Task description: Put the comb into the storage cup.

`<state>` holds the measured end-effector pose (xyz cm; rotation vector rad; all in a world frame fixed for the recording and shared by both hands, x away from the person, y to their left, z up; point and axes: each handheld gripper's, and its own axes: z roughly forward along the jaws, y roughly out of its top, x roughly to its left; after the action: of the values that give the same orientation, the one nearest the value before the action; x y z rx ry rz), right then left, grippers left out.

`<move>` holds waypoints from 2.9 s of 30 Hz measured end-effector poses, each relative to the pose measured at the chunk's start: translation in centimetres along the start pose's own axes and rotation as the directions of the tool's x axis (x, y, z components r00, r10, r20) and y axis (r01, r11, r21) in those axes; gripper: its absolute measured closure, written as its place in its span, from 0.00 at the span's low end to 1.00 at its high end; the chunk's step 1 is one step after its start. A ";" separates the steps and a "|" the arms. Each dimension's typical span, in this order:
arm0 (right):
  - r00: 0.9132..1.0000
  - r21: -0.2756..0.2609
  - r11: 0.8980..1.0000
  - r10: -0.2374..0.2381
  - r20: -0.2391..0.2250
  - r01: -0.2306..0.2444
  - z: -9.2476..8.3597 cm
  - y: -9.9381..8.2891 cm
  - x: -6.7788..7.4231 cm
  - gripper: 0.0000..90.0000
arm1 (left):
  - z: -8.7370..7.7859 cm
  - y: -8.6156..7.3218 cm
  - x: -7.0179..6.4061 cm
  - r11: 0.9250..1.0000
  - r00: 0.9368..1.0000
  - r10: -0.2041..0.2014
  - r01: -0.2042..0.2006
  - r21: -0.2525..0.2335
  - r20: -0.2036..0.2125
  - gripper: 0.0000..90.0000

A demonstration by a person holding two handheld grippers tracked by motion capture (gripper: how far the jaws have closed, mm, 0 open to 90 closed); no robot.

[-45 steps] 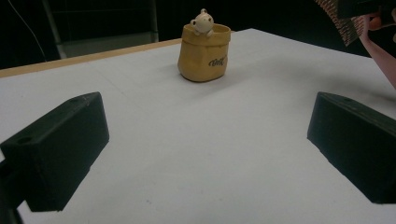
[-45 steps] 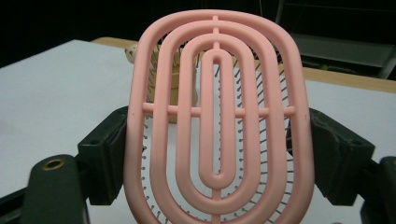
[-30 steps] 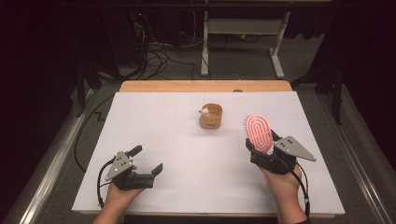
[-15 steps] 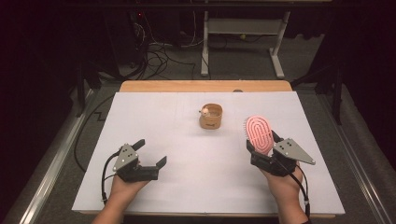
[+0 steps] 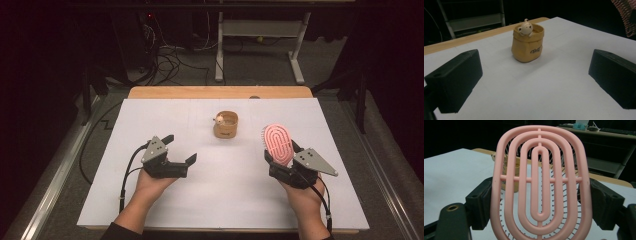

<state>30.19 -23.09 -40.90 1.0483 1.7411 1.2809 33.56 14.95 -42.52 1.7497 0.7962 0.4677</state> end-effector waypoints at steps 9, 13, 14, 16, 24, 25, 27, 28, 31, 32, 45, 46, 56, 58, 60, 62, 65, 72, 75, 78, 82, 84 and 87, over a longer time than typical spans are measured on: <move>1.000 -0.007 1.000 -0.005 0.012 0.005 -0.4 0.0 -0.2 0.22 | 2.8 0.4 -1.3 1.000 0.998 -0.001 0.002 -0.004 0.070 0.00; 1.000 -0.002 1.000 -0.012 0.016 0.012 -0.3 -0.2 0.0 0.22 | 3.5 0.3 -2.1 1.000 0.995 0.004 -0.004 0.000 0.098 0.00; 1.000 -0.002 1.000 -0.012 0.016 0.012 -0.3 -0.2 0.0 0.22 | 3.6 0.3 -2.4 1.000 0.995 0.009 -0.009 0.002 0.104 0.00; 1.000 -0.002 1.000 -0.027 0.011 0.027 -0.2 -0.3 0.3 0.22 | 3.5 0.3 -2.5 1.000 0.994 0.015 -0.016 0.008 0.109 0.00; 0.998 -0.014 0.998 -0.064 -0.015 0.064 0.5 0.3 1.7 0.22 | 2.7 0.6 -3.0 1.000 0.992 0.020 -0.021 0.004 0.127 0.00; 0.997 -0.015 0.997 -0.074 -0.019 0.074 0.7 0.5 1.9 0.22 | 2.6 0.6 -3.0 1.000 0.992 0.024 -0.025 0.006 0.127 0.00; 0.997 -0.025 0.997 -0.078 -0.029 0.077 1.1 1.0 2.3 0.22 | 2.4 0.6 -2.9 1.000 0.992 0.029 -0.030 0.006 0.127 0.00; 0.996 -0.032 0.997 -0.078 -0.034 0.077 1.3 1.3 2.5 0.22 | 2.3 0.6 -2.9 0.999 0.992 0.031 -0.032 0.007 0.125 0.00; 0.994 -0.052 0.994 -0.096 -0.055 0.093 2.2 2.1 3.4 0.22 | 2.2 0.6 -2.9 1.000 0.992 0.030 -0.031 0.005 0.125 0.00; 0.994 -0.052 0.994 -0.096 -0.055 0.093 2.2 2.1 3.4 0.22 | 2.2 0.5 -2.9 0.999 0.992 0.032 -0.033 0.006 0.124 0.00; 0.983 -0.070 0.985 -0.164 -0.079 0.158 2.7 1.7 5.8 0.22 | 1.4 0.9 -3.2 1.000 0.990 0.003 0.000 -0.021 0.144 0.00; 0.983 -0.067 0.985 -0.165 -0.082 0.160 2.6 1.5 5.9 0.22 | 1.3 1.0 -3.3 1.000 0.989 0.004 -0.001 -0.020 0.147 0.00; 0.973 -0.079 0.977 -0.208 -0.103 0.200 2.1 0.8 7.4 0.22 | 0.9 1.4 -4.0 1.000 0.983 -0.003 0.006 -0.020 0.181 0.00; 0.970 -0.077 0.975 -0.215 -0.116 0.207 2.2 0.6 7.8 0.22 | 0.9 1.5 -4.1 1.000 0.983 -0.001 0.004 -0.017 0.185 0.00; 0.969 -0.075 0.975 -0.217 -0.119 0.209 2.3 0.5 7.9 0.22 | 0.9 1.6 -4.2 1.000 0.982 -0.003 0.007 -0.019 0.190 0.00; 0.968 -0.072 0.975 -0.217 -0.129 0.209 2.3 0.4 8.2 0.22 | 0.9 1.6 -4.3 1.000 0.981 -0.007 0.011 -0.020 0.195 0.00; 0.966 -0.076 0.975 -0.216 -0.139 0.207 2.4 0.3 8.4 0.22 | 0.9 1.8 -4.4 1.000 0.979 -0.020 0.024 -0.020 0.202 0.00; 0.965 -0.091 0.975 -0.215 -0.154 0.202 2.2 0.5 9.0 0.22 | 0.7 2.3 -4.7 0.998 0.974 -0.041 0.049 -0.027 0.224 0.00; 0.962 -0.104 0.972 -0.223 -0.158 0.208 2.1 0.6 9.4 0.22 | 0.5 2.6 -5.0 0.999 0.974 -0.038 0.045 -0.028 0.226 0.00; 0.959 -0.110 0.971 -0.230 -0.163 0.214 2.0 0.7 9.7 0.22 | 0.4 2.8 -5.2 0.998 0.973 -0.039 0.047 -0.030 0.227 0.00; 0.953 -0.121 0.966 -0.249 -0.175 0.230 1.9 0.8 10.4 0.22 | 0.4 2.8 -5.1 0.999 0.974 -0.036 0.043 -0.030 0.223 0.00; 0.951 -0.120 0.965 -0.252 -0.177 0.234 1.8 0.8 10.5 0.22 | 0.5 2.8 -5.1 0.998 0.973 -0.041 0.048 -0.026 0.228 0.00; 0.945 -0.126 0.960 -0.270 -0.185 0.250 1.9 0.7 11.1 0.22 | 0.4 2.8 -5.2 0.998 0.970 -0.050 0.059 -0.030 0.238 0.00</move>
<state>27.49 -12.19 -41.60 0.6235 1.8705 1.3240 31.03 10.47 -39.56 1.7069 0.6591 0.2287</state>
